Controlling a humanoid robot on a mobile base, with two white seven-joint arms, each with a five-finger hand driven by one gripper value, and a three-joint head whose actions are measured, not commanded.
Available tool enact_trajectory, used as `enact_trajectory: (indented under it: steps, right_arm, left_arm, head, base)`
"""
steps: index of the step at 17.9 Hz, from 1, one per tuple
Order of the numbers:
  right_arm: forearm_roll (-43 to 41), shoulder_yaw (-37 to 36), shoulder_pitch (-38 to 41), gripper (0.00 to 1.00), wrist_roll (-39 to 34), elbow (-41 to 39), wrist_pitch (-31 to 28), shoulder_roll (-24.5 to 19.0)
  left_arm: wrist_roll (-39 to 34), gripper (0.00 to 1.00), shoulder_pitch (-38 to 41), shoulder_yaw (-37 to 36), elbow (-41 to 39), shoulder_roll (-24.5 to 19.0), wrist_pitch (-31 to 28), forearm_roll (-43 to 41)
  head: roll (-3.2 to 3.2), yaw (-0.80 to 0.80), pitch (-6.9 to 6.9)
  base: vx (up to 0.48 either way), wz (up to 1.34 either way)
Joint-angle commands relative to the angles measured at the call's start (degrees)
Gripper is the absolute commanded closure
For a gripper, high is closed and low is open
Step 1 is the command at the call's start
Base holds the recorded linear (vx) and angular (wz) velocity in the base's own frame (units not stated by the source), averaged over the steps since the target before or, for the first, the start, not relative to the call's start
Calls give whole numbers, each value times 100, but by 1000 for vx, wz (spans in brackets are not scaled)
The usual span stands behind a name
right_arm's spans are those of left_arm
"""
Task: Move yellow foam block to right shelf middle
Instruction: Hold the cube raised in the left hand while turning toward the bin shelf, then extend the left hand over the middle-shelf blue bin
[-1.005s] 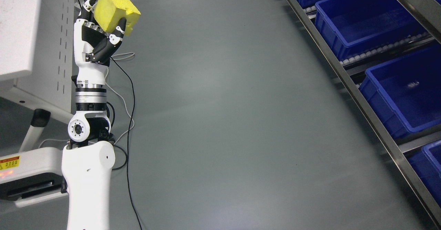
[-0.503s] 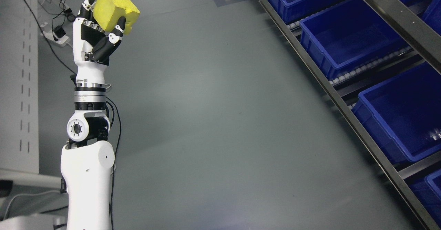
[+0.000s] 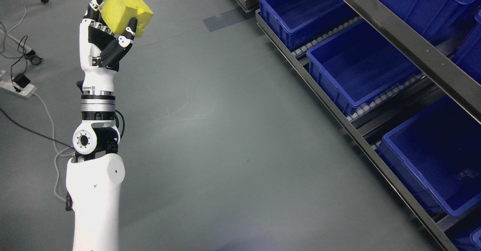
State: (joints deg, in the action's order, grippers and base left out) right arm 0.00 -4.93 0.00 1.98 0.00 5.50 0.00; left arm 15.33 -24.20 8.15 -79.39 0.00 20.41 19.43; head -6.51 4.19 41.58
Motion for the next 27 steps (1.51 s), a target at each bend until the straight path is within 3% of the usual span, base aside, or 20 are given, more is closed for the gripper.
enact_trajectory:
  steps: [1, 6, 17, 20, 25, 27]
  right_arm:
    - [18, 1, 9, 0, -4, -100, -5, 100]
    - [18, 0, 9, 0, -4, -100, -5, 100]
    - [18, 1, 9, 0, -4, -100, -5, 100]
    - [18, 1, 9, 0, -4, -100, -5, 100]
    - [18, 1, 9, 0, -4, -100, -5, 100]
    - [18, 1, 9, 0, -4, -100, -5, 100]
  left_arm:
    - [5, 55, -15, -120, -59, -100, -11, 0]
    - [57, 55, -93, -840, -322, -100, -55, 0]
    - [93, 55, -1306, -2914, -586, -100, -581, 0]
    - [145, 55, -1718, -3056, -709, -100, -897, 0]
    - [1198, 54, -2334, -2916, -736, -100, -1943, -61]
    - [1384, 54, -2545, -2872, -701, -507, -2076, -332]
  head:
    - [0, 0, 0]
    - [0, 0, 0]
    - [0, 0, 0]
    - [0, 0, 1]
    - [0, 0, 1]
    - [0, 0, 1]
  base:
    - [441, -232]
    - [448, -297]
    - [347, -548]
    - [251, -516]
    - [194, -381]
    - [152, -259]
